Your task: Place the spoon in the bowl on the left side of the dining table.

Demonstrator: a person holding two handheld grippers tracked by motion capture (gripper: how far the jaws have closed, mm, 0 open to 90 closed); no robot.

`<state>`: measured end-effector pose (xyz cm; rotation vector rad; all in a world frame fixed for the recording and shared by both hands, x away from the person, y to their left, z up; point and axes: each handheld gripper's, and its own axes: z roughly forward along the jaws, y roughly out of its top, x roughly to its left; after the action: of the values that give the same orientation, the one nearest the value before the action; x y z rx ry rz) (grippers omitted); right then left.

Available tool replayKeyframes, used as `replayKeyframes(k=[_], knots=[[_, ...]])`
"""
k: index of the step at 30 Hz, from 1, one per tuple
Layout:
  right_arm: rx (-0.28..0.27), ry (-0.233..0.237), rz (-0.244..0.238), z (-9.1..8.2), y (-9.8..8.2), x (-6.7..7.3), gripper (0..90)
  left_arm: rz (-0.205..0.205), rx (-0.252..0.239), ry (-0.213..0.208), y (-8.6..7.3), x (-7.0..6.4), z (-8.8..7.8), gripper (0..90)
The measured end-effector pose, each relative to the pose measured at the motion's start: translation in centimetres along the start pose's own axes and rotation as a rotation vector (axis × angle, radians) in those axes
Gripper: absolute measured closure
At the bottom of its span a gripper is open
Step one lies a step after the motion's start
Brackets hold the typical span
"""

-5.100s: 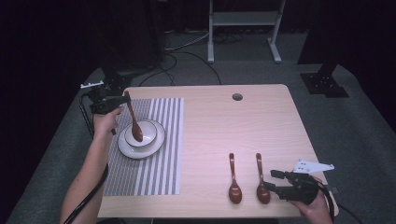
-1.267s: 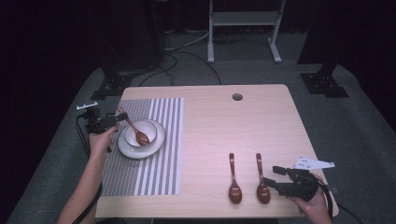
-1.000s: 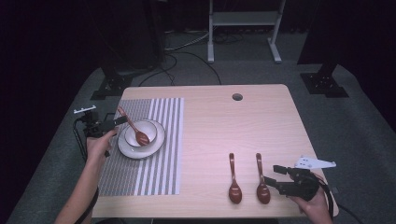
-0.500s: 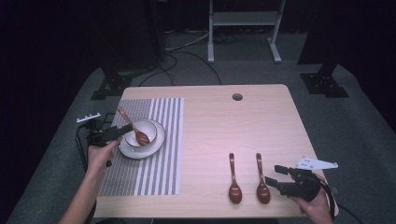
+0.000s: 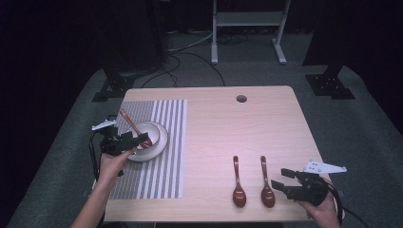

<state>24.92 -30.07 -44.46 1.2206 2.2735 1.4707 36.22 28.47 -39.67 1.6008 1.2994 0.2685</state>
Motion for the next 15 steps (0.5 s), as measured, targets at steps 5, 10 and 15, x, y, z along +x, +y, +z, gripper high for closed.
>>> replayKeyframes(k=[5, 10, 15], knots=[[-0.001, 0.000, -0.002, 0.0, 0.0, 0.1, 28.1, 0.027, 0.014, -0.037, -0.7, -1.5, 0.5, 9.2], [0.000, 0.000, -0.002, -0.1, -0.1, 0.1, 28.1, 0.040, 0.024, -0.067, -1.4, -2.7, 0.9, 9.2], [-0.002, 0.001, -0.001, -0.2, -0.1, 0.1, 28.1, 0.070, 0.042, -0.108, -2.5, -4.2, 1.3, 9.2]])
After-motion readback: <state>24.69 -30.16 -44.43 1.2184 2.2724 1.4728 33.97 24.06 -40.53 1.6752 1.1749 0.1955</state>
